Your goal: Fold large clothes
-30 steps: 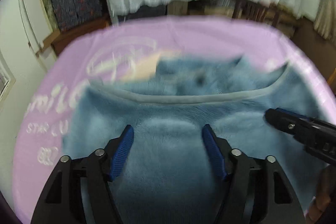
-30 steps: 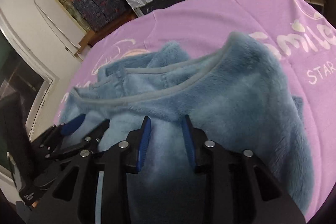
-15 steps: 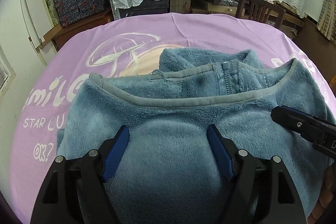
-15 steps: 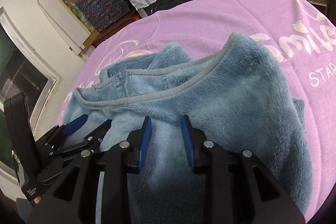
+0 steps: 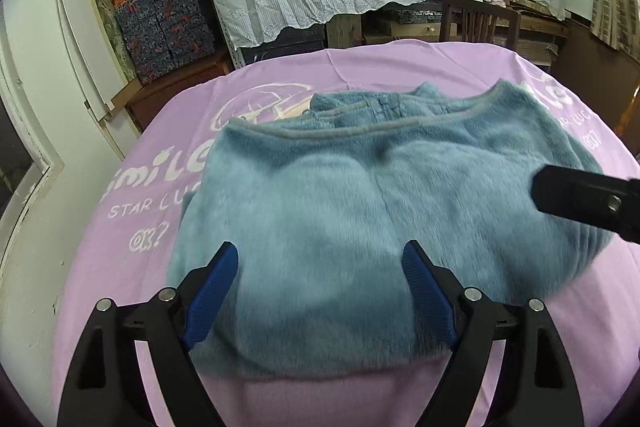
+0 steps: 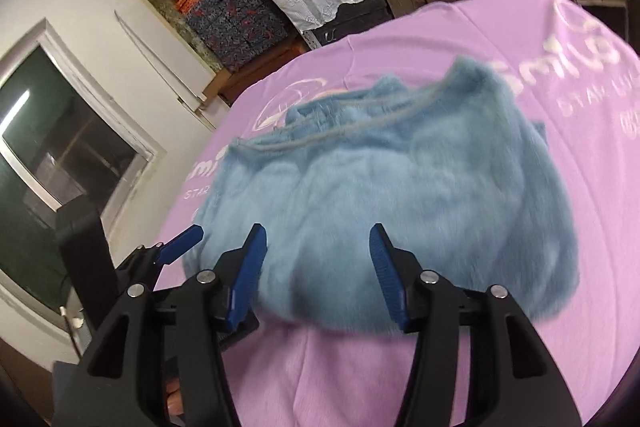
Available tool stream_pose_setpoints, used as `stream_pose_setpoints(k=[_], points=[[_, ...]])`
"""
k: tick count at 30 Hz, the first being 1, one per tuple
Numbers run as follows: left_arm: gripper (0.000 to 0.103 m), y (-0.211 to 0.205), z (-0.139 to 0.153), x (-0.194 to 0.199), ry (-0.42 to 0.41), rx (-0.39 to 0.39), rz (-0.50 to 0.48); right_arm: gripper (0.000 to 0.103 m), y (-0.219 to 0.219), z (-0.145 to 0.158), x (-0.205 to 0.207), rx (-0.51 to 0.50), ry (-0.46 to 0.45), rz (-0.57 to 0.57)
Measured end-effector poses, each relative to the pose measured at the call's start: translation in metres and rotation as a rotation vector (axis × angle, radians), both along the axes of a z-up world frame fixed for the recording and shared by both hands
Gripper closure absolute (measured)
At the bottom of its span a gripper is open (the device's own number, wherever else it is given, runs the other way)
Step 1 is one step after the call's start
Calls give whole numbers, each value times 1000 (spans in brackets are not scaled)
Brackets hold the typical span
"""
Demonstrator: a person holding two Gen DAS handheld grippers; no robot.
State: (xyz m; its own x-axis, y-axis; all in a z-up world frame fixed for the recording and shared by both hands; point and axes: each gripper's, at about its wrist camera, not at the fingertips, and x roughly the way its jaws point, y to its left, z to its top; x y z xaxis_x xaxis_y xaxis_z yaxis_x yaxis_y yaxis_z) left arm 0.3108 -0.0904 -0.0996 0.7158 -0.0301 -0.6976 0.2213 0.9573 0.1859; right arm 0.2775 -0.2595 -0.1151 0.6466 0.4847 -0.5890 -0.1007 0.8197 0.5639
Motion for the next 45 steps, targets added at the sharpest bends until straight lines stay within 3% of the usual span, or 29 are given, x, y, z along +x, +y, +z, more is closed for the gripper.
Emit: stream_pose_setpoints(k=[3, 6, 11, 14, 19, 29, 41, 45], points=[[13, 5, -3, -1, 0, 6, 17, 50, -25, -17, -6, 52, 65, -69], [3, 13, -13, 8, 31, 4, 39, 56, -57, -36, -7, 207, 119, -101], [3, 18, -14, 10, 50, -13, 39, 60, -90, -48, -12, 353, 147, -159], [3, 15, -10, 6, 29, 10, 44, 61, -92, -47, -15, 352, 147, -177], [3, 11, 1, -4, -23, 28, 48, 60, -99, -33, -26, 247, 112, -255], [3, 3, 20, -21, -100, 19, 34, 42, -98, -17, -49, 203, 58, -276], [3, -6, 12, -20, -81, 21, 10, 38, -88, -17, -63, 239, 70, -211], [3, -5, -5, -7, -21, 32, 27, 37, -89, -20, -64, 246, 80, -213]])
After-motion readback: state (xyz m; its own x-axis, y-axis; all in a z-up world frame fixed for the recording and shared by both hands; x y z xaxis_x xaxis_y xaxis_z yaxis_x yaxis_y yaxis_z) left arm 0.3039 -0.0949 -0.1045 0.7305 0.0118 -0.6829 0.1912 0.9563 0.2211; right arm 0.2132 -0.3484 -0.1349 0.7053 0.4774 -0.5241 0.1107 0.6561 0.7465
